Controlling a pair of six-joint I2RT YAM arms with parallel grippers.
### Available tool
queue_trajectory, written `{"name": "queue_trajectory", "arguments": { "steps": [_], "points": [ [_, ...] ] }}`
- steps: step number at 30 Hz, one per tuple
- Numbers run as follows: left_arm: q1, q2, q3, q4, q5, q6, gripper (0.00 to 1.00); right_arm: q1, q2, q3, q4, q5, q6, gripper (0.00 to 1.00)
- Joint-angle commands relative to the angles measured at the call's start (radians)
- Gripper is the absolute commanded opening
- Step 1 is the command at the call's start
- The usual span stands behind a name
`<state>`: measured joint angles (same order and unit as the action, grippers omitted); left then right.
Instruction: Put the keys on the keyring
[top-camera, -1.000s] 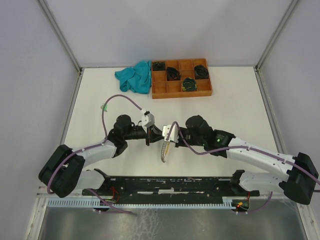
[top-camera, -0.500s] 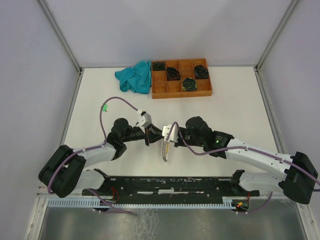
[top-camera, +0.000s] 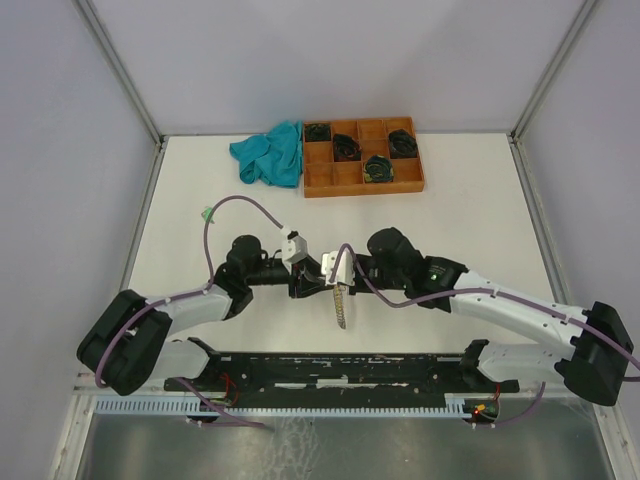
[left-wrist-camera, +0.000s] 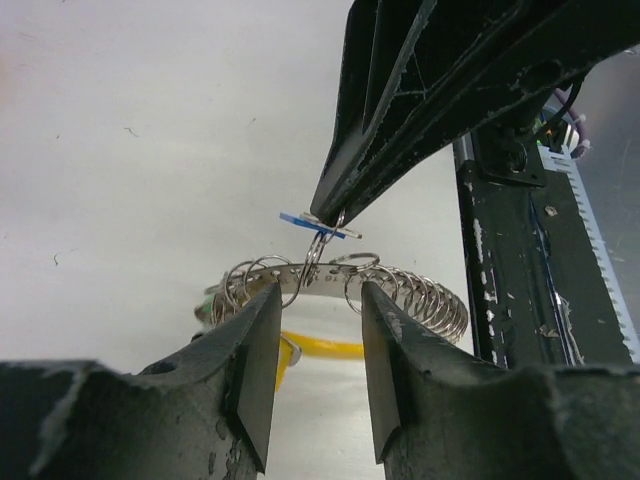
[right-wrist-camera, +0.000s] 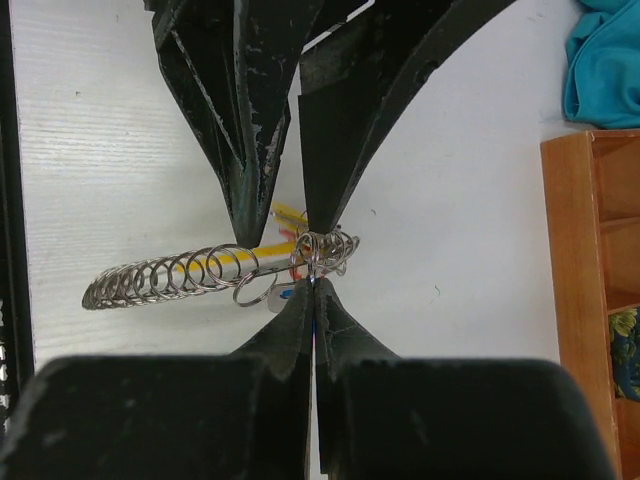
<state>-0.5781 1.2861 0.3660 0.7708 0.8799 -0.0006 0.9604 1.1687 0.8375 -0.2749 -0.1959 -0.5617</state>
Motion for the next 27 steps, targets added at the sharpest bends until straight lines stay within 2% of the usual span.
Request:
{"name": "queue_trajectory", "arguments": {
  "steps": [1, 9, 21, 24, 27],
  "points": [
    [0.004, 0.014, 0.063, -0.022, 0.074, 0.094, 0.47, 0.002, 0.012, 0.069, 0.002, -0.038, -0.023, 0.01],
    [0.003, 0.048, 0.101, -0.056, 0.105, 0.139, 0.47, 0.003, 0.018, 0.079, -0.008, -0.053, -0.026, 0.01],
    [-0.007, 0.104, 0.134, -0.071, 0.161, 0.133, 0.30, 0.003, 0.016, 0.086, -0.009, -0.071, -0.020, 0.01],
    [-0.009, 0.108, 0.136, -0.072, 0.164, 0.132, 0.21, 0.003, 0.015, 0.085, -0.009, -0.069, -0.019, 0.01],
    [-0.008, 0.098, 0.137, -0.073, 0.165, 0.129, 0.06, 0.002, 0.006, 0.078, -0.012, -0.055, -0.013, 0.01]
  ]
}}
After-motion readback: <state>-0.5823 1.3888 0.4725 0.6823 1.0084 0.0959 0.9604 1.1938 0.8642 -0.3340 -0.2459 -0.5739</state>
